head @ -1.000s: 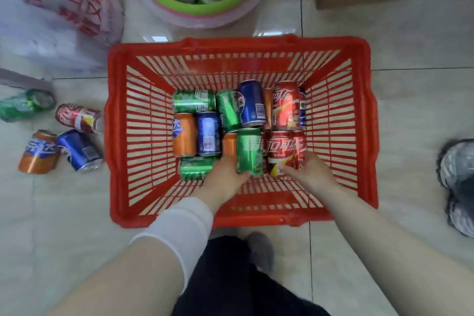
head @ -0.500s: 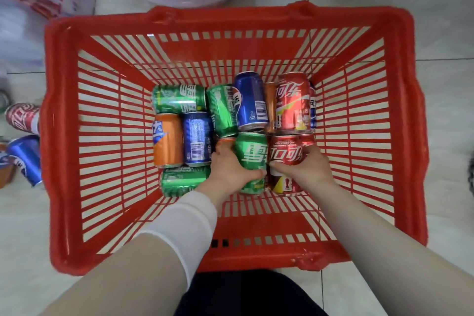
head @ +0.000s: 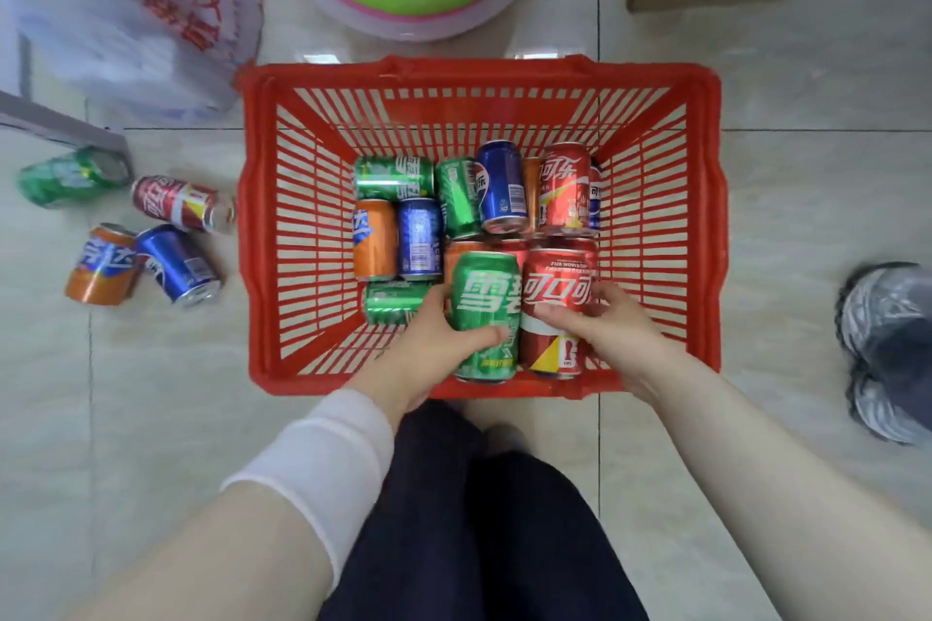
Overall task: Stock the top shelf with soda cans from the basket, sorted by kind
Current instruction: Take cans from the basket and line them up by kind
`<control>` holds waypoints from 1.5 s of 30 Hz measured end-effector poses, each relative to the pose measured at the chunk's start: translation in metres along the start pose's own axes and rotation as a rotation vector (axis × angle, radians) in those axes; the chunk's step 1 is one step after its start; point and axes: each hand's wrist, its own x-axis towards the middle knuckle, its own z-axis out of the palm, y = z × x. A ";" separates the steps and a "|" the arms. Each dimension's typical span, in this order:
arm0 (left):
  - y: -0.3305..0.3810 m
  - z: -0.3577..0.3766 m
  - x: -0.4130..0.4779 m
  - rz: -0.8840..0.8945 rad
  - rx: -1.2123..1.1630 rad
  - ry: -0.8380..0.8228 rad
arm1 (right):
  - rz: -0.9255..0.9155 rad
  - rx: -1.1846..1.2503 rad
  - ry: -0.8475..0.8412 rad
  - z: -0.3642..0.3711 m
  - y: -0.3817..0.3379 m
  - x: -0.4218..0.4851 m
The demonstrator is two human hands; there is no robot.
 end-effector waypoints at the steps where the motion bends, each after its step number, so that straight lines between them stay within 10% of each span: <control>1: 0.004 -0.001 -0.023 0.004 -0.041 0.000 | -0.012 0.011 -0.019 0.002 -0.003 -0.021; 20: 0.155 -0.044 -0.435 0.390 -0.311 0.086 | -0.338 0.161 -0.157 0.019 -0.173 -0.432; 45: 0.181 -0.188 -0.564 0.618 -0.383 0.199 | -0.589 0.087 -0.107 0.151 -0.261 -0.568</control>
